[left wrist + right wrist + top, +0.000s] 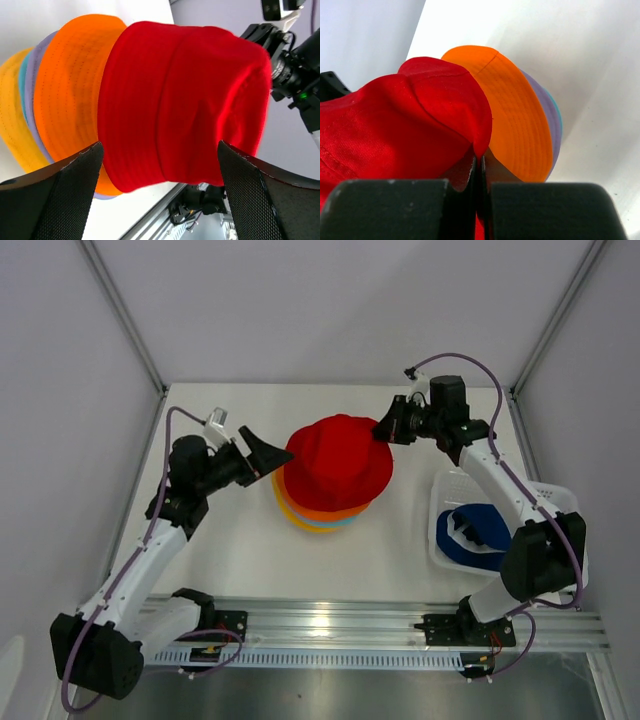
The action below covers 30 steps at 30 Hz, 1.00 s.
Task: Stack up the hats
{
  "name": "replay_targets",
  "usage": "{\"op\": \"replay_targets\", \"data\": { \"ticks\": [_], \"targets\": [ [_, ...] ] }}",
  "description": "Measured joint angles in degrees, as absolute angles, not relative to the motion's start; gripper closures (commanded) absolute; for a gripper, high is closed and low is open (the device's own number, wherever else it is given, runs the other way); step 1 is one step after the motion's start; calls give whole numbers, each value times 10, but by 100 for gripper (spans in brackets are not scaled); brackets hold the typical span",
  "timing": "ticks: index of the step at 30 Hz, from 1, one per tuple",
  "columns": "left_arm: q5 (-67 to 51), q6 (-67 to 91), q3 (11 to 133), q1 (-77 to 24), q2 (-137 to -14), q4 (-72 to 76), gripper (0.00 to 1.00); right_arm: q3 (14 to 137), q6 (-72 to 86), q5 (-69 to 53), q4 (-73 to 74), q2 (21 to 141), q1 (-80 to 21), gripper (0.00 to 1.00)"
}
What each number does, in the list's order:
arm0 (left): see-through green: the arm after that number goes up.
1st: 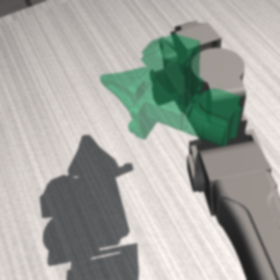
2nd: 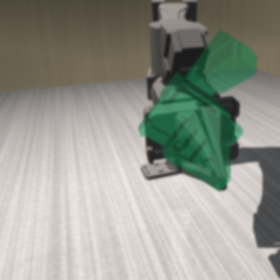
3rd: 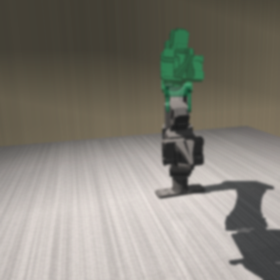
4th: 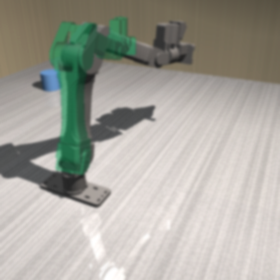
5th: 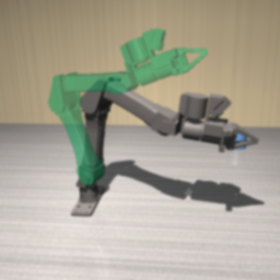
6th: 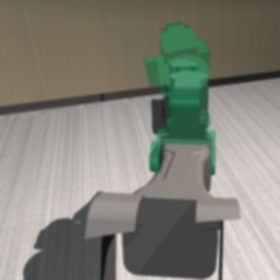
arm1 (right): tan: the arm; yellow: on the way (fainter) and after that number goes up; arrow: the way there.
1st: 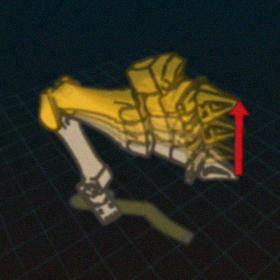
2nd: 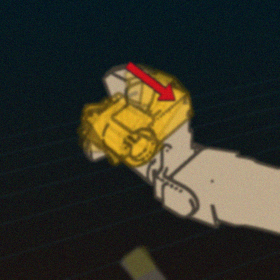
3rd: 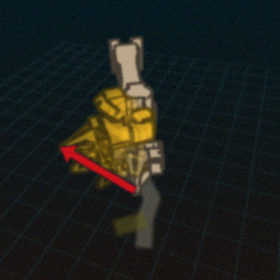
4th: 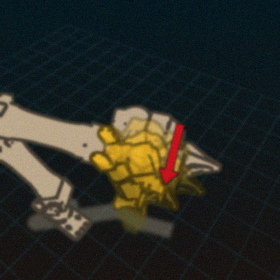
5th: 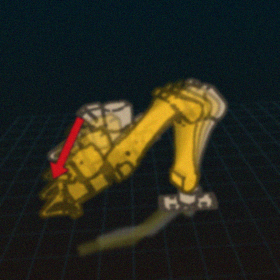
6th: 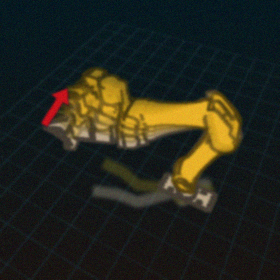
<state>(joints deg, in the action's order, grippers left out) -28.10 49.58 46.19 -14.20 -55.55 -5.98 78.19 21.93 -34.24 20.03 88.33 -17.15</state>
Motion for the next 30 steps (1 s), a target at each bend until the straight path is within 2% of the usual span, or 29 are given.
{"op": "replay_targets", "data": {
  "ticks": [8,16,19,20,22,23,25,26,27,30],
  "targets": [
    [-283,495,461,-145,-638,-47,4,780,225,-353,183,889,-170,100],
    [-304,518,440,-145,-682,61,16,780,227,-361,180,892,-168,100],
    [-318,532,432,-145,-705,108,26,780,233,-365,174,898,-168,100],
    [-322,537,429,-145,-710,122,36,780,234,-366,173,901,-168,100],
    [-327,546,424,-144,-716,145,50,780,235,-367,172,905,-168,100],
    [-328,546,424,-144,-717,150,63,780,235,-367,172,908,-168,100],
    [-328,550,423,-144,-717,154,78,780,235,-367,172,912,-167,100],
    [-327,550,423,-144,-717,155,94,780,236,-366,172,913,-167,100],
    [-326,551,423,-143,-717,155,99,780,238,-365,172,914,-167,100],
    [-317,549,423,-143,-709,143,99,782,245,-361,179,917,-167,100]
  ]
}}
